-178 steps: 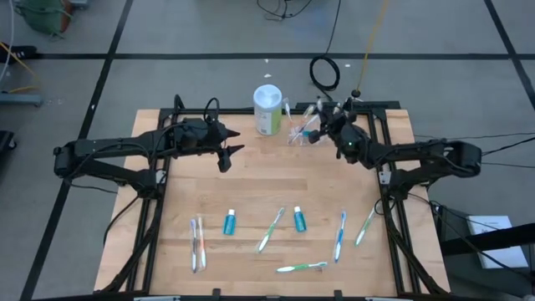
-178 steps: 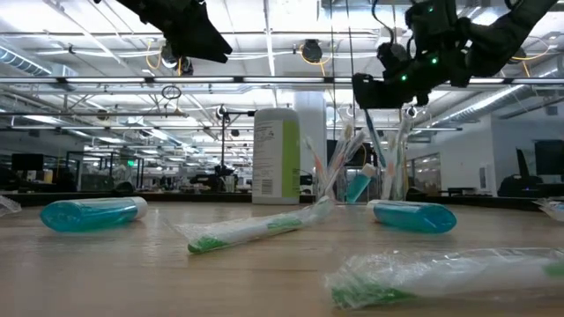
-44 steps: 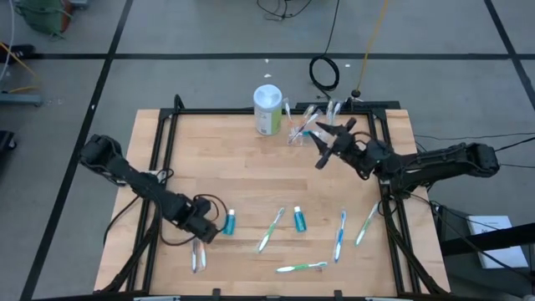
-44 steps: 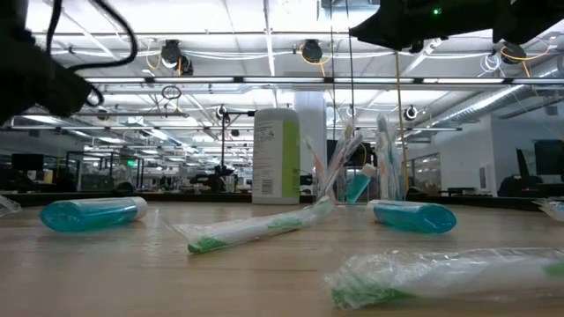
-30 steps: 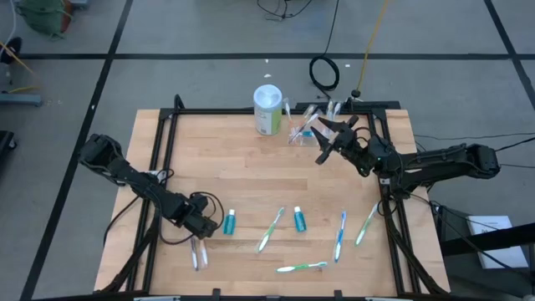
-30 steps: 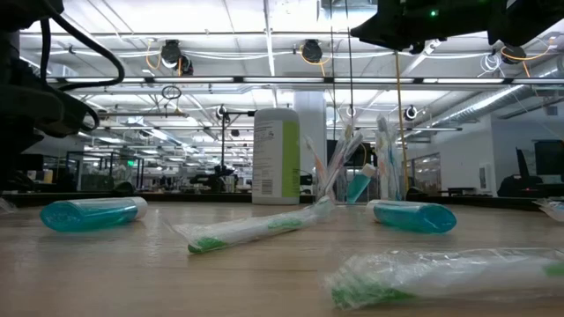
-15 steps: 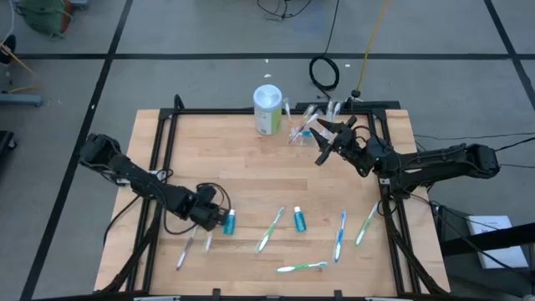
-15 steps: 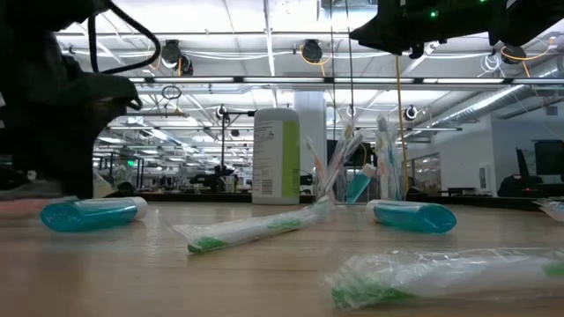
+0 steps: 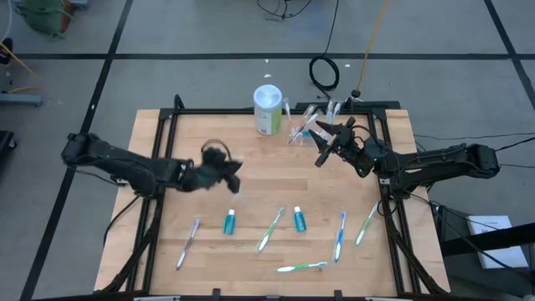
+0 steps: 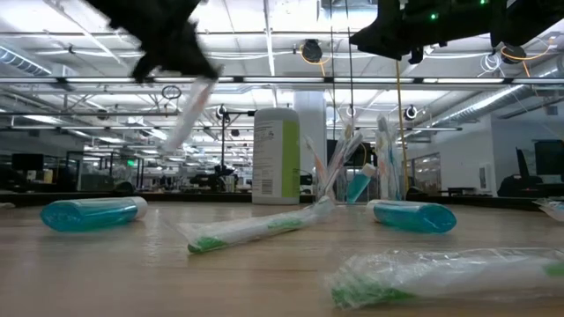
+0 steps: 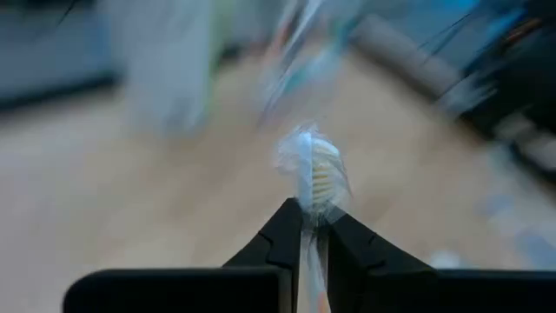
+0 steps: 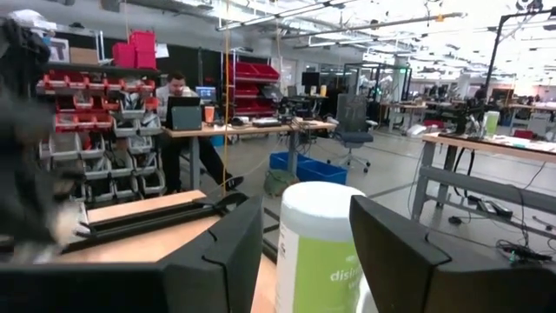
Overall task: Pick & Place toothbrushing station
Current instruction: Put the orange toothbrush into the transparent organizer
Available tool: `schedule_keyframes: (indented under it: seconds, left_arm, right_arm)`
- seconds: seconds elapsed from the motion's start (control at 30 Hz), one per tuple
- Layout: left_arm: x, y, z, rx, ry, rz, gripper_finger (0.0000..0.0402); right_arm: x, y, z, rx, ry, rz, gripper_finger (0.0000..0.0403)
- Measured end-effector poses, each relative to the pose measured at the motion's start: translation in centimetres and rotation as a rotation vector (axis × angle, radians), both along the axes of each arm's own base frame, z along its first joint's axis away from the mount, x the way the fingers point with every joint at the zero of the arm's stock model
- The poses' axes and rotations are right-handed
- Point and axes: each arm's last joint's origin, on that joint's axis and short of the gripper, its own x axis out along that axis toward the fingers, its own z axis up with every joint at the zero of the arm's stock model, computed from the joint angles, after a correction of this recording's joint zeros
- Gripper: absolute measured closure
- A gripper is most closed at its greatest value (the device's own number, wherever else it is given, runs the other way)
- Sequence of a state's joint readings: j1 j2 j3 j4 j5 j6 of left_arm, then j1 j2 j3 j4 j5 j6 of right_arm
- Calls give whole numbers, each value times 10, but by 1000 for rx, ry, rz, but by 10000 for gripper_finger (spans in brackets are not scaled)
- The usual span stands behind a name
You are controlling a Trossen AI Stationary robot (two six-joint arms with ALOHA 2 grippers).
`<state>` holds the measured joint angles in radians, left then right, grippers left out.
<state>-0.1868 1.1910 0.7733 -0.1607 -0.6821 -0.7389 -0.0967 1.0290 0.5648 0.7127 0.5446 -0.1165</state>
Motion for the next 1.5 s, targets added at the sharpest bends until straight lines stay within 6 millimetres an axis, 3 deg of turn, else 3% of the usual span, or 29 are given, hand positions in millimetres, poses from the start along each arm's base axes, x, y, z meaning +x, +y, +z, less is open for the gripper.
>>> schedule_keyframes:
  seconds: [0.13, 0.33, 0.53, 0.67, 0.87, 1.03, 1.17, 1.5]
  left_arm:
    - [18, 18, 34, 206, -201, -154, 373]
    - [42, 46, 46, 456, -402, -265, 382]
    - [74, 83, 17, 564, -371, -251, 377]
    - [101, 109, 10, 655, -363, -189, 376]
    - [142, 145, -8, 680, -297, -139, 376]
    - [167, 164, -21, 693, -267, -121, 376]
    - [177, 173, -38, 712, -203, -128, 376]
    - [176, 171, -44, 683, -81, -169, 376]
  right_arm:
    - [0, 0, -1, 10, 9, 1, 238]
    - [5, 0, -8, 46, 20, 6, 238]
    - [10, -1, -15, 50, 63, 5, 238]
    - [10, -1, -19, 53, 101, 5, 238]
    - [10, -1, -21, 57, 125, 4, 238]
    - [10, -1, -25, 61, 171, 3, 238]
    - [10, -1, -31, 114, 194, 3, 238]
    - [6, 0, -49, 290, 283, 0, 238]
